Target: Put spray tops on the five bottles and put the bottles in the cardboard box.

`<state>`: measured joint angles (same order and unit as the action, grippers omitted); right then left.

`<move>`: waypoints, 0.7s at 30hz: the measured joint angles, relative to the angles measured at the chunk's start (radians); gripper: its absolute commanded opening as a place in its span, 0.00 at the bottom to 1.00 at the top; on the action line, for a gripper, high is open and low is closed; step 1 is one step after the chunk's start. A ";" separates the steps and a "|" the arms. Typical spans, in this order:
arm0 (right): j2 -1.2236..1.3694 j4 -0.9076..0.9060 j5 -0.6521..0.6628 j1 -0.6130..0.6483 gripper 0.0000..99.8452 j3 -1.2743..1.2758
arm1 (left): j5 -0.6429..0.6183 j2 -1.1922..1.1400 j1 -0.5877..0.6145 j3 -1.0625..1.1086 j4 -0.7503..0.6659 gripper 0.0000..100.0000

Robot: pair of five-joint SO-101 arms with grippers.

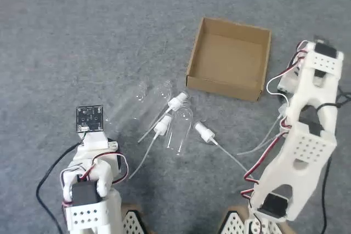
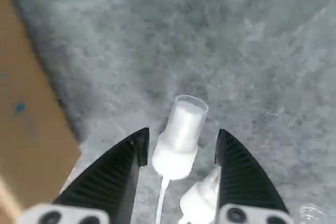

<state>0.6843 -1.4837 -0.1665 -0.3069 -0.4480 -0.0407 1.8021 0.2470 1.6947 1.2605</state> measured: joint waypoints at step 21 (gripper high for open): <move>-0.091 -0.028 0.054 0.020 0.01 0.000 | 0.000 0.000 0.000 0.000 0.000 0.02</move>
<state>0.5938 -1.5113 -0.1128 -0.2869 -0.4480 -0.0407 1.8021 0.2470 1.6947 1.2605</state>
